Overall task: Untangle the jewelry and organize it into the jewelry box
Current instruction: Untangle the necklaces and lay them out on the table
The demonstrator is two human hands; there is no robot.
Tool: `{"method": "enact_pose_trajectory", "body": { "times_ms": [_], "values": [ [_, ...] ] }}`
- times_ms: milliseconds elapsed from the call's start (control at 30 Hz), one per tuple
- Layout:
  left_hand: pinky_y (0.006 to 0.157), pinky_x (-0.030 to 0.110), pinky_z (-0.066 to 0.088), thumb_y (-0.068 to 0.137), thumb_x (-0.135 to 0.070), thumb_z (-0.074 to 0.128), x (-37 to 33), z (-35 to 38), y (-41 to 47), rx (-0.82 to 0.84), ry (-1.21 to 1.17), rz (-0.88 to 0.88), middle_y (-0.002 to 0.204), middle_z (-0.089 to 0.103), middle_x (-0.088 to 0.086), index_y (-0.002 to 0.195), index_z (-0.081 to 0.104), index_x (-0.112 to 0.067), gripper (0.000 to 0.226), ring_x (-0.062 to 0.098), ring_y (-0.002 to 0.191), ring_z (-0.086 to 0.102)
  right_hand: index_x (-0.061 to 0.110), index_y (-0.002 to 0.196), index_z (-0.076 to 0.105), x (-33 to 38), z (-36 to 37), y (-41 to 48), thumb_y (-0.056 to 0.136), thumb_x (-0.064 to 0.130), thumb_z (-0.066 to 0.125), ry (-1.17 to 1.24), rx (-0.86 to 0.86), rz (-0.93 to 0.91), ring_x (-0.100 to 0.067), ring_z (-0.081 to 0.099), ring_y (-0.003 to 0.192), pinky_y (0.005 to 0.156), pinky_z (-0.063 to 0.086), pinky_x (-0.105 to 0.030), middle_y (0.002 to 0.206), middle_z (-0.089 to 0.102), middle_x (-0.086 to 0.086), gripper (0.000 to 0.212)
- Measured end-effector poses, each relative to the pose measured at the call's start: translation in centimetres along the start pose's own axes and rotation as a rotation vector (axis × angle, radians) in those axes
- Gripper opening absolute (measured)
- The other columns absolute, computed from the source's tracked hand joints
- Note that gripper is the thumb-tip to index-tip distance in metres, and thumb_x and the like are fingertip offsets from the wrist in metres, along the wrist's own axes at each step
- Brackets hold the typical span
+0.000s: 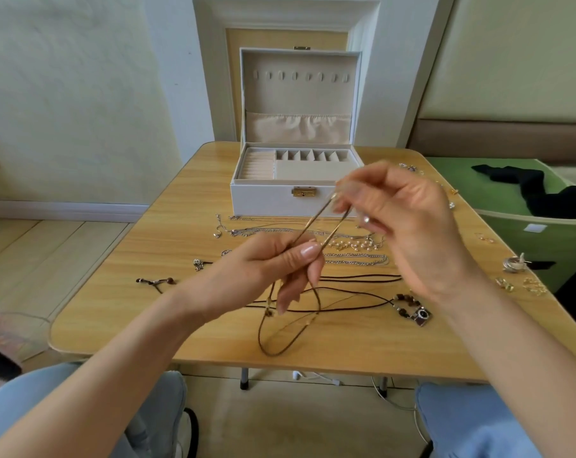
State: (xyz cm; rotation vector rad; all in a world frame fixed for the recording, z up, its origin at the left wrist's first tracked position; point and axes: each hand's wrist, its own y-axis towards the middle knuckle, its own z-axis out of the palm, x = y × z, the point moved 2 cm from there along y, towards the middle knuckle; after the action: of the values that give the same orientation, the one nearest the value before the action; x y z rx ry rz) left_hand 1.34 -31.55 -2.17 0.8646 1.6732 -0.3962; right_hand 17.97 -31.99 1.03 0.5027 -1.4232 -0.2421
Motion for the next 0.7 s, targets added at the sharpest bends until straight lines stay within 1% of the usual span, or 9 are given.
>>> {"method": "enact_pose_trajectory", "body": {
  "times_ms": [67, 133, 200, 300, 400, 467, 533, 600, 700],
  "values": [
    [0.059, 0.018, 0.042, 0.096, -0.024, 0.037, 0.2, -0.6, -0.3, -0.026, 0.022, -0.008, 0.052, 0.045, 0.002, 0.077, 0.055, -0.011, 0.029, 0.013, 0.048, 0.045, 0.011, 0.081, 0.061, 0.3, -1.6, 0.5, 0.081, 0.012, 0.059, 0.142, -0.076, 0.032, -0.005, 0.048, 0.053, 0.046, 0.036, -0.014, 0.066, 0.065, 0.003, 0.002],
    [0.058, 0.018, 0.043, 0.095, -0.025, 0.038, 0.5, -1.2, -0.7, -0.047, 0.063, -0.028, 0.056, 0.047, 0.003, 0.076, 0.055, -0.009, 0.03, 0.012, 0.05, 0.046, 0.011, 0.081, 0.059, 0.6, -3.0, 0.6, 0.083, 0.012, 0.054, 0.249, -0.134, 0.049, -0.006, 0.048, 0.055, 0.046, 0.037, -0.015, 0.066, 0.063, 0.003, 0.005],
    [0.061, 0.017, 0.042, 0.095, -0.025, 0.038, 0.6, -1.6, -1.1, -0.05, 0.122, -0.028, 0.06, 0.048, 0.002, 0.074, 0.055, -0.008, 0.032, 0.01, 0.056, 0.047, 0.012, 0.08, 0.058, 0.9, -3.8, 0.4, 0.082, 0.012, 0.054, 0.29, -0.182, 0.058, -0.006, 0.048, 0.056, 0.047, 0.038, -0.016, 0.066, 0.061, 0.003, 0.004],
    [0.071, 0.016, 0.039, 0.097, -0.03, 0.039, 0.6, -1.8, -1.5, -0.045, 0.248, 0.013, 0.072, 0.051, -0.004, 0.073, 0.057, -0.014, 0.034, 0.009, 0.07, 0.049, 0.014, 0.078, 0.06, 1.0, -4.1, 0.1, 0.08, 0.014, 0.056, 0.297, -0.21, 0.062, -0.007, 0.05, 0.057, 0.048, 0.04, -0.017, 0.065, 0.061, 0.003, 0.005],
    [0.085, 0.028, 0.039, 0.093, -0.038, 0.04, 0.8, -2.1, -1.6, -0.036, 0.342, 0.038, 0.084, 0.049, -0.004, 0.071, 0.061, -0.025, 0.032, 0.018, 0.089, 0.048, 0.015, 0.078, 0.061, 1.0, -4.3, 0.1, 0.081, 0.015, 0.055, 0.333, -0.217, 0.06, -0.007, 0.053, 0.057, 0.049, 0.042, -0.017, 0.065, 0.062, 0.003, 0.006],
    [0.091, 0.032, 0.039, 0.094, -0.037, 0.04, 0.9, -2.4, -1.6, -0.012, 0.351, 0.007, 0.092, 0.052, 0.0, 0.071, 0.061, -0.023, 0.034, 0.021, 0.098, 0.048, 0.014, 0.082, 0.059, 1.0, -4.5, 0.2, 0.083, 0.015, 0.054, 0.342, -0.23, 0.061, -0.007, 0.054, 0.058, 0.05, 0.043, -0.017, 0.065, 0.063, 0.003, 0.005],
    [0.093, 0.026, 0.041, 0.097, -0.028, 0.038, 1.0, -2.6, -1.6, 0.008, 0.302, -0.041, 0.097, 0.058, 0.006, 0.072, 0.058, -0.016, 0.035, 0.019, 0.103, 0.054, 0.014, 0.082, 0.059, 0.9, -4.8, 0.3, 0.084, 0.014, 0.054, 0.355, -0.246, 0.064, -0.007, 0.055, 0.058, 0.05, 0.044, -0.017, 0.066, 0.063, 0.003, 0.005],
    [0.089, 0.025, 0.047, 0.095, -0.024, 0.036, 1.0, -2.9, -1.7, -0.028, 0.211, -0.084, 0.09, 0.065, 0.007, 0.073, 0.056, -0.009, 0.033, 0.018, 0.095, 0.062, 0.013, 0.083, 0.059, 0.6, -5.0, 0.4, 0.083, 0.013, 0.055, 0.356, -0.253, 0.071, -0.008, 0.054, 0.059, 0.051, 0.045, -0.017, 0.065, 0.062, 0.003, 0.004],
    [0.072, 0.025, 0.053, 0.096, -0.026, 0.041, 1.0, -3.6, -1.8, -0.197, 0.049, -0.139, 0.071, 0.063, 0.006, 0.077, 0.059, -0.003, 0.034, 0.018, 0.071, 0.063, 0.011, 0.082, 0.057, 0.5, -5.7, 0.2, 0.081, 0.014, 0.054, 0.26, -0.214, 0.128, -0.009, 0.054, 0.058, 0.051, 0.046, -0.018, 0.065, 0.06, 0.002, 0.004]
  ]
}}
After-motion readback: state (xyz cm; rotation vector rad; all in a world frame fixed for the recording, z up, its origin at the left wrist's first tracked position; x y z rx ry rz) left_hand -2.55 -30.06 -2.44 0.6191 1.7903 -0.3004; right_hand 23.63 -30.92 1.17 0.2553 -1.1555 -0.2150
